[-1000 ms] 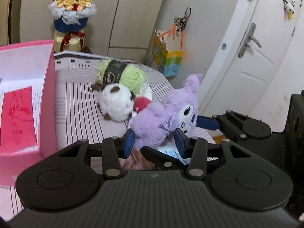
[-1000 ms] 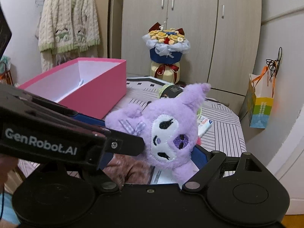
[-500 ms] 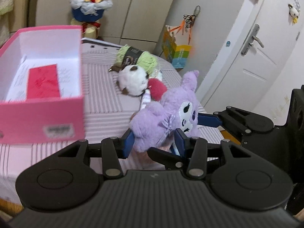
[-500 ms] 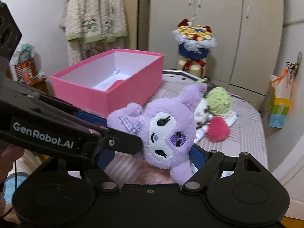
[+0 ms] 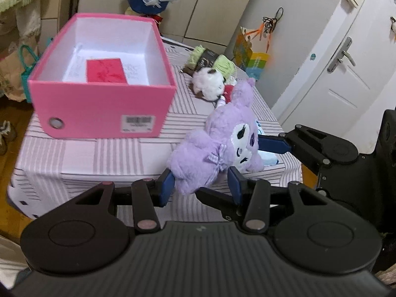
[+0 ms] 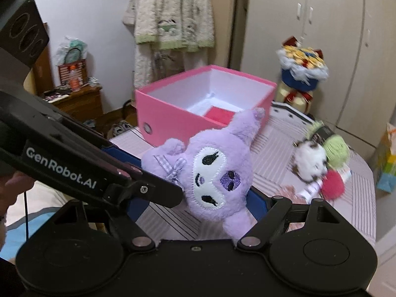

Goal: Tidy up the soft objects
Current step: 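Carry the purple plush into the shoebox and open the left gripper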

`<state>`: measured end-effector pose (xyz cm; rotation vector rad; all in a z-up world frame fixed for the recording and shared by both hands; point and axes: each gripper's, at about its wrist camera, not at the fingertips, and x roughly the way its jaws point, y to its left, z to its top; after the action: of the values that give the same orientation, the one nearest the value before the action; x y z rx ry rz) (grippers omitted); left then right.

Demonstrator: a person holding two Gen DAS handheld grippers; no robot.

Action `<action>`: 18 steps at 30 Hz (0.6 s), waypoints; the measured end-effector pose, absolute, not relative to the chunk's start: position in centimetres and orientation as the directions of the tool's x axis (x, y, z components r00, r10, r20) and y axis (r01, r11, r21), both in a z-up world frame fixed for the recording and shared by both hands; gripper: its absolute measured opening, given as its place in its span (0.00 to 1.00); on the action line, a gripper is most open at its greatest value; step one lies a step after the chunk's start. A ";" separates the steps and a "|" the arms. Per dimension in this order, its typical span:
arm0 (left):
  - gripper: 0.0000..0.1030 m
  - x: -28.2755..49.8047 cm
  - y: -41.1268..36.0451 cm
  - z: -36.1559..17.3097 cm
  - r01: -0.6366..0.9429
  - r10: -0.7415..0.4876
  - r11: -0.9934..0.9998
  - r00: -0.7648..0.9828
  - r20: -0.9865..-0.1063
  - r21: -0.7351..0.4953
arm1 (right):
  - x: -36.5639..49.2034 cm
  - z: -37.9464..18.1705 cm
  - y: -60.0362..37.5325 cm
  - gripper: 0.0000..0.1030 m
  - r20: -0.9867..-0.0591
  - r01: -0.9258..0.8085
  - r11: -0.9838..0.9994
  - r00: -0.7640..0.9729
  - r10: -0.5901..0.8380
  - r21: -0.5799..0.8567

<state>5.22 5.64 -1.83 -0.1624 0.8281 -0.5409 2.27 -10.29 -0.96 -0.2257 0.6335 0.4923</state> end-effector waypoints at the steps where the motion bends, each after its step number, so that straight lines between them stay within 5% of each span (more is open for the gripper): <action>1: 0.43 5.3 6.2 -1.4 0.389 -0.512 0.856 0.556 -0.655 -0.339 | 2.4 -0.6 -10.0 0.84 -0.611 -0.512 0.857 0.695 0.378 -0.053; 18: 0.47 17.5 11.0 3.6 0.338 -0.428 0.903 0.642 -0.636 -0.266 | 15.8 2.9 -5.8 0.84 -0.547 -0.501 0.859 0.694 0.469 0.101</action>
<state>17.50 10.98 3.60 -0.1266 0.7572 -0.4376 15.75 -5.83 2.92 -0.0579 0.5946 0.5418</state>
